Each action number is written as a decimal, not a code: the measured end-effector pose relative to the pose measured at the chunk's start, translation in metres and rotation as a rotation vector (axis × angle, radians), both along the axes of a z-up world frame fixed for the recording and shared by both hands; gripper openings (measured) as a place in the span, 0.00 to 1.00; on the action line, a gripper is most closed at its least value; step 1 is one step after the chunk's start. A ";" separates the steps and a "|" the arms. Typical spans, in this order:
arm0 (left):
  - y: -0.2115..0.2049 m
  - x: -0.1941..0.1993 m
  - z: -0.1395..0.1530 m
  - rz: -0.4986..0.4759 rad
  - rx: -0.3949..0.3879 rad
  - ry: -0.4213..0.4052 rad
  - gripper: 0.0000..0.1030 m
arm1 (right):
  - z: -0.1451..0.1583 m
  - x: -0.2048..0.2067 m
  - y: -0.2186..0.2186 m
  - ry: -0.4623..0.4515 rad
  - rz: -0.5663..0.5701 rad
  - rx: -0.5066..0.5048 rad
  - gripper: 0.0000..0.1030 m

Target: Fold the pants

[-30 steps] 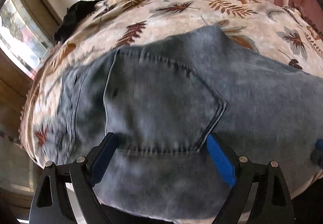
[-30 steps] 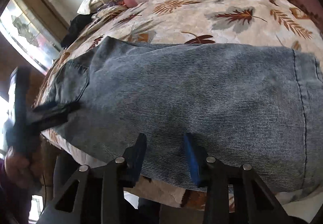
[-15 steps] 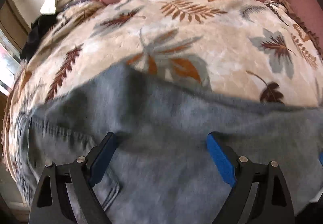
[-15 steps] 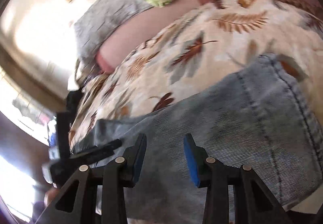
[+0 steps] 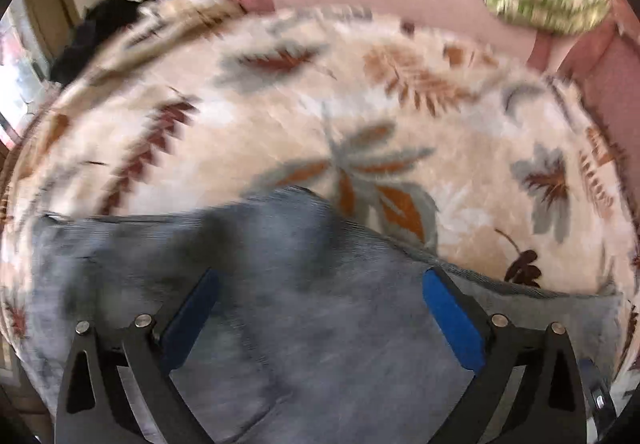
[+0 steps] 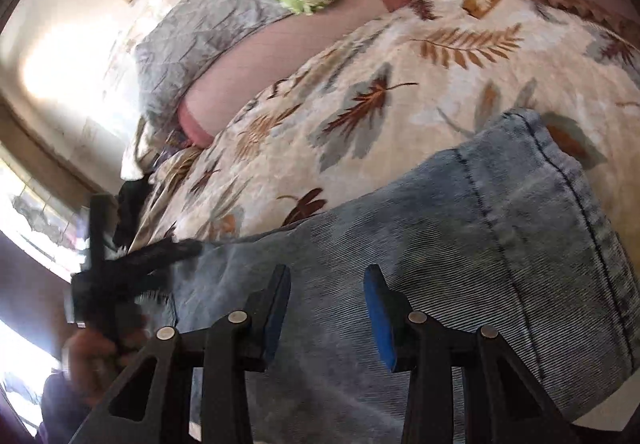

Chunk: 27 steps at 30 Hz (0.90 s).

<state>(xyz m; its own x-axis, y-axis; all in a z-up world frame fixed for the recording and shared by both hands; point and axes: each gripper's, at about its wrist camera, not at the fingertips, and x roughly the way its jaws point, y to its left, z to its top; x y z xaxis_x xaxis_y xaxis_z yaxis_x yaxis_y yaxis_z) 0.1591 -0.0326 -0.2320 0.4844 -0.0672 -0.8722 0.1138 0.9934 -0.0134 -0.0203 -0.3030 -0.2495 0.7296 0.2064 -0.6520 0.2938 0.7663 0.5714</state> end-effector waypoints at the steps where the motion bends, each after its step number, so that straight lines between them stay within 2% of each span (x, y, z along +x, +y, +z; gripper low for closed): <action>1: 0.014 -0.006 0.008 0.016 0.020 -0.022 0.99 | 0.001 0.001 0.005 -0.002 0.017 -0.015 0.40; 4: 0.073 -0.025 0.028 0.112 0.096 -0.078 0.99 | 0.003 0.003 0.017 -0.004 0.081 -0.021 0.40; 8: 0.153 -0.046 0.031 0.252 0.239 -0.111 0.99 | 0.003 0.007 0.041 0.002 0.179 -0.032 0.40; 10: 0.178 -0.052 0.022 0.285 0.261 -0.071 0.99 | 0.004 0.009 0.056 0.001 0.232 -0.049 0.40; 12: 0.196 -0.060 0.011 0.305 0.246 -0.023 0.99 | 0.004 0.010 0.070 -0.001 0.289 -0.057 0.40; 15: 0.205 -0.065 -0.008 0.312 0.259 0.008 0.99 | 0.003 0.012 0.092 0.001 0.372 -0.062 0.40; 17: 0.204 -0.062 -0.021 0.308 0.303 0.018 0.99 | 0.000 0.013 0.104 0.007 0.422 -0.055 0.40; 22: 0.194 -0.055 -0.032 0.273 0.404 -0.034 1.00 | -0.007 0.014 0.130 0.036 0.522 -0.071 0.41; 23: 0.193 -0.053 -0.033 0.263 0.418 -0.039 1.00 | -0.013 0.017 0.136 0.070 0.546 -0.091 0.42; 25: 0.197 -0.049 -0.032 0.267 0.407 -0.031 1.00 | -0.021 0.019 0.141 0.105 0.574 -0.105 0.43; 27: 0.207 -0.048 -0.028 0.304 0.344 0.000 1.00 | -0.018 0.018 0.144 0.097 0.595 -0.135 0.43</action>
